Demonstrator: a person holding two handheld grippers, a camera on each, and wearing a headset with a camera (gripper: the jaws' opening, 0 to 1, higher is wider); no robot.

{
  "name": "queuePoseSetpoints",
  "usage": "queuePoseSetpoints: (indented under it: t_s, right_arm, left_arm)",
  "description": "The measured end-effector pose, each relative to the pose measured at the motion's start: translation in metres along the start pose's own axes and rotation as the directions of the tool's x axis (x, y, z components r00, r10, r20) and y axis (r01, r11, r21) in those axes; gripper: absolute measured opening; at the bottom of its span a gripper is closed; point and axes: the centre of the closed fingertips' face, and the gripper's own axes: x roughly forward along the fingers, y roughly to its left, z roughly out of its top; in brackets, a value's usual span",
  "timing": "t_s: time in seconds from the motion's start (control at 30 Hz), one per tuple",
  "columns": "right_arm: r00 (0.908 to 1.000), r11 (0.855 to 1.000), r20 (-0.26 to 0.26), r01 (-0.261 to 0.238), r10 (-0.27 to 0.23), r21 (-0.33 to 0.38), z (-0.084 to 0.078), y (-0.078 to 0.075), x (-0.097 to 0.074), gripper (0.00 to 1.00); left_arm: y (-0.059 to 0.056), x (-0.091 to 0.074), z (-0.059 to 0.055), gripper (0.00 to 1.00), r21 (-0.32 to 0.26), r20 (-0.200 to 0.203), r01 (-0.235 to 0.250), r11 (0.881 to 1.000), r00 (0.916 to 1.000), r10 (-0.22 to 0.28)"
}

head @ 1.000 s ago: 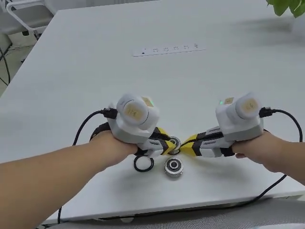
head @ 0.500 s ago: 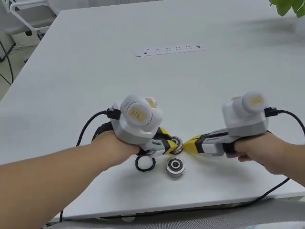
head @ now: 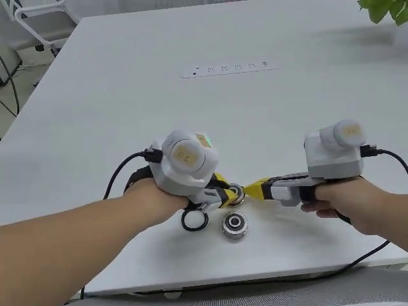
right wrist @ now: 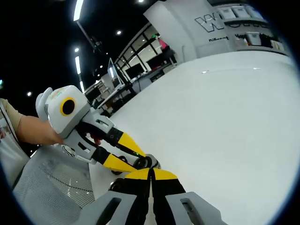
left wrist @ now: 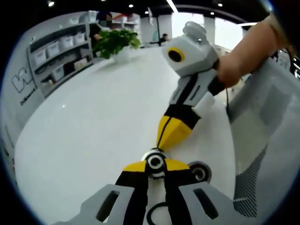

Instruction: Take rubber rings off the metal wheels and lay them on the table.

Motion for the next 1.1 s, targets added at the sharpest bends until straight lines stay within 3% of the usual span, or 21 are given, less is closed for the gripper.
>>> queuePoseSetpoints:
  t_s: [0.03,0.83,1.1]
  right_arm:
    - [0.9999,0.999,-0.009,0.005,-0.006,-0.031,0.0,0.001,0.0,0.0]
    - [0.9994,0.999,-0.01,-0.033,0.032,-0.03,0.004,0.013,0.005,0.0]
    - [0.9976,0.997,0.008,-0.069,0.069,-0.035,0.008,0.02,0.007,0.0]
  left_arm:
    - [0.0,0.0,0.0,0.12,0.001,-0.002,0.001,1.0,1.0,-0.001]
    - [0.001,0.001,0.0,0.12,0.006,-0.015,0.002,1.0,0.9999,-0.002]
    - [0.002,0.001,0.001,0.12,0.004,-0.013,-0.001,1.0,0.9999,0.001]
